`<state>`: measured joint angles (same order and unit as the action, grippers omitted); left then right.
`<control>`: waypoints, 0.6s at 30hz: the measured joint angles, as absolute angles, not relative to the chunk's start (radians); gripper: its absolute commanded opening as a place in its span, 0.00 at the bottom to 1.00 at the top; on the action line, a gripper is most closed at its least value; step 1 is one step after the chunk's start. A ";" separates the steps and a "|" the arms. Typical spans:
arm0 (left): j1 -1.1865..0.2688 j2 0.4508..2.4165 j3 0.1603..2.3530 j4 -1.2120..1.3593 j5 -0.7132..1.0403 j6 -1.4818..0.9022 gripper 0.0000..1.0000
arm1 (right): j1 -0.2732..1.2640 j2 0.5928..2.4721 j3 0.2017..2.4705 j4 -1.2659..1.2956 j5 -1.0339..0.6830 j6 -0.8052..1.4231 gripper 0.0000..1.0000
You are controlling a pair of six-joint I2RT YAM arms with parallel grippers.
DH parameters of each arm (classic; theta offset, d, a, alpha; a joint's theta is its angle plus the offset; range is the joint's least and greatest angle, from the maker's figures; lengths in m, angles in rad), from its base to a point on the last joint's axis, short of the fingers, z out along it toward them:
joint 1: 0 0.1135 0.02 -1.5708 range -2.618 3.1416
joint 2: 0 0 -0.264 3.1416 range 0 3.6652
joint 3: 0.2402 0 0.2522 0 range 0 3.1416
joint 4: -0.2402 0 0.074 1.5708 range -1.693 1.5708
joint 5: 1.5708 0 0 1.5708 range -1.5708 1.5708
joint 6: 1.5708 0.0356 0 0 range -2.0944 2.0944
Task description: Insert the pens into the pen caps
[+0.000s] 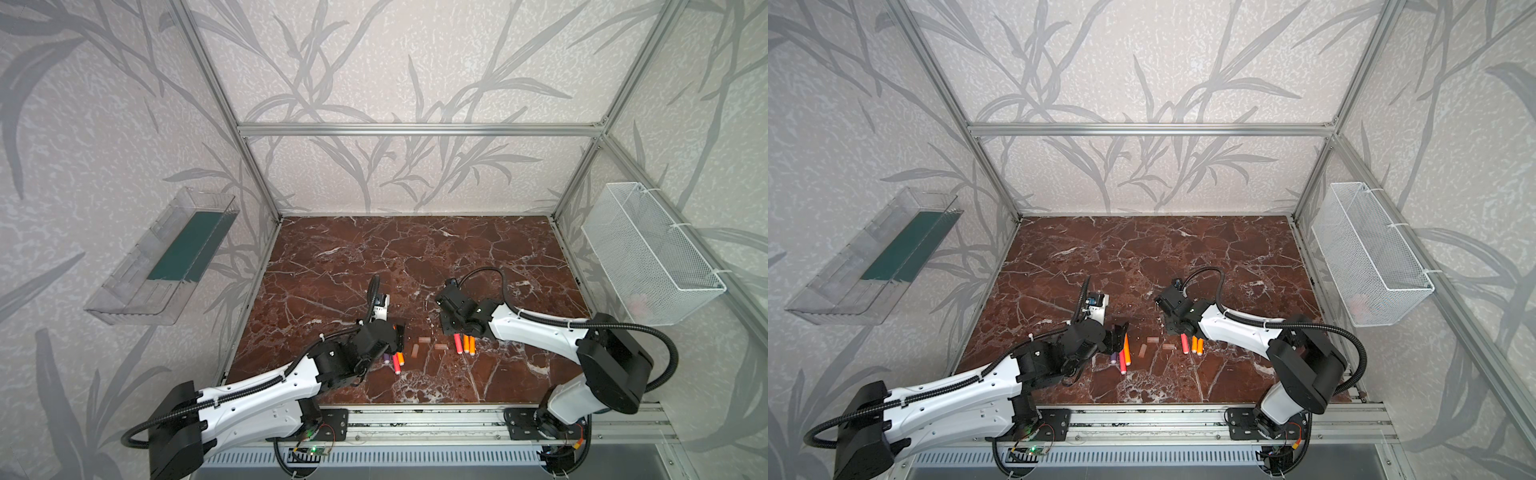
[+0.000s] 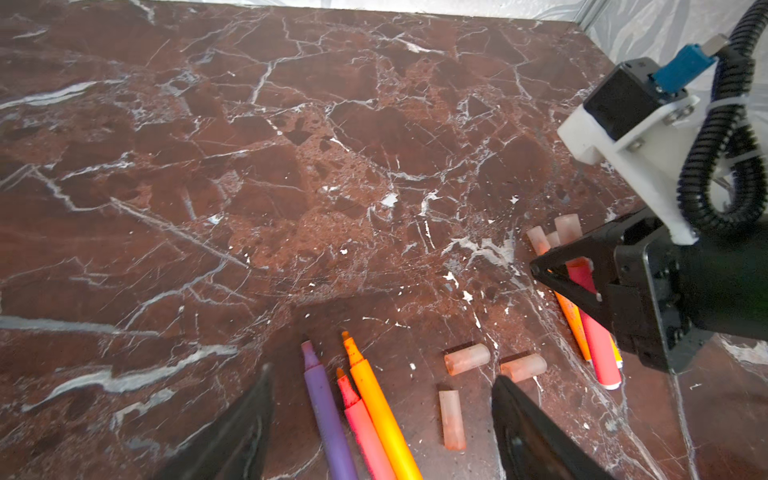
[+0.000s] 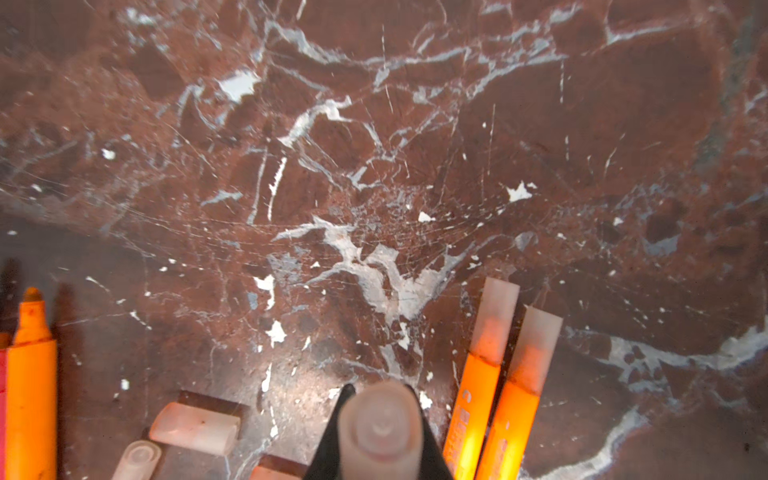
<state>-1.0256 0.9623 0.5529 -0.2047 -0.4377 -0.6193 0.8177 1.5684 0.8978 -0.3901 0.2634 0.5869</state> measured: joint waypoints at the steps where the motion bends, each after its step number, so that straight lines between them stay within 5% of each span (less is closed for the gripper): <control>1: -1.026 0.962 0.553 -0.216 -0.444 -0.627 0.83 | 0.813 1.581 0.901 -0.395 0.256 0.585 0.00; 18: -1.013 0.974 0.666 -0.556 -0.557 -1.099 0.83 | 0.775 1.695 0.914 -0.389 0.200 0.575 0.02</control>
